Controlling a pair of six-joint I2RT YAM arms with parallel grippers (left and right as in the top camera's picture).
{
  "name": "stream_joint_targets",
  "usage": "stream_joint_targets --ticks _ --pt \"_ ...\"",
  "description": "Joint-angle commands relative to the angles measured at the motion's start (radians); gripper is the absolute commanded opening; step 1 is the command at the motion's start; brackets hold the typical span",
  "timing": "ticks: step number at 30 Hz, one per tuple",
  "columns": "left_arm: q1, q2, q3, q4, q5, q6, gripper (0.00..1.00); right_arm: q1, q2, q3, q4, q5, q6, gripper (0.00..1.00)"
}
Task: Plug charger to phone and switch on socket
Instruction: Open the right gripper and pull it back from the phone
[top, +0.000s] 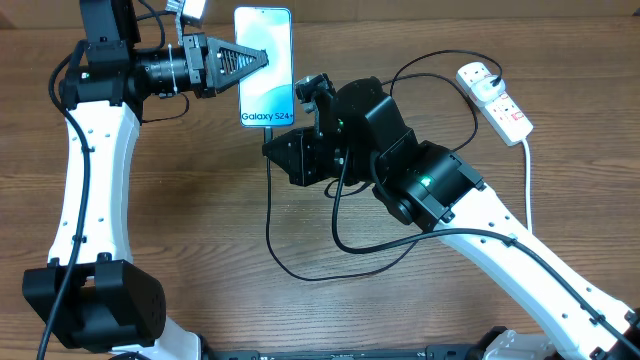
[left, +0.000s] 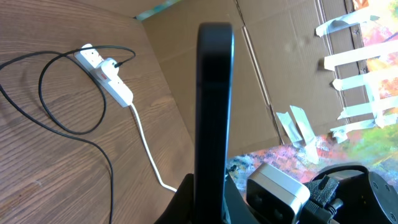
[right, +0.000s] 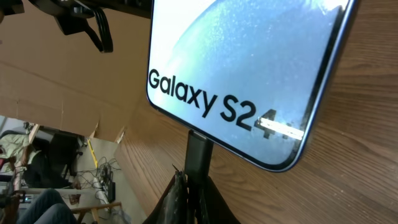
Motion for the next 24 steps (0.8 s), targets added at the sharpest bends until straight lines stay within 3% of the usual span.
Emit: stream_joint_targets --ticks 1,2,3,5,7,12,17,24 --pt "-0.016 -0.009 0.015 -0.018 0.069 0.034 0.04 -0.051 -0.005 0.027 0.036 0.093 -0.007 0.1" --pt "-0.016 -0.009 0.015 -0.018 0.06 0.034 0.04 -0.053 -0.005 0.027 0.029 0.093 -0.007 0.17" --pt "-0.016 -0.009 0.015 -0.018 0.048 0.033 0.04 -0.053 -0.005 0.027 0.019 0.093 -0.008 0.35" --pt "-0.016 -0.009 0.015 -0.018 0.005 0.033 0.04 -0.052 -0.005 0.027 -0.003 0.093 -0.008 0.61" --pt "-0.016 -0.009 0.015 -0.018 -0.053 0.033 0.04 -0.053 -0.005 0.027 -0.039 0.094 -0.008 0.74" --pt "-0.016 -0.002 0.014 -0.049 -0.219 0.044 0.04 -0.079 -0.005 0.027 -0.183 0.129 -0.006 0.86" --pt "-0.023 0.045 0.015 -0.163 -0.436 0.092 0.04 -0.165 -0.005 0.026 -0.299 0.148 -0.007 0.88" --pt "-0.06 0.172 0.014 -0.231 -0.464 0.184 0.04 -0.357 -0.005 0.024 -0.443 0.198 -0.007 0.98"
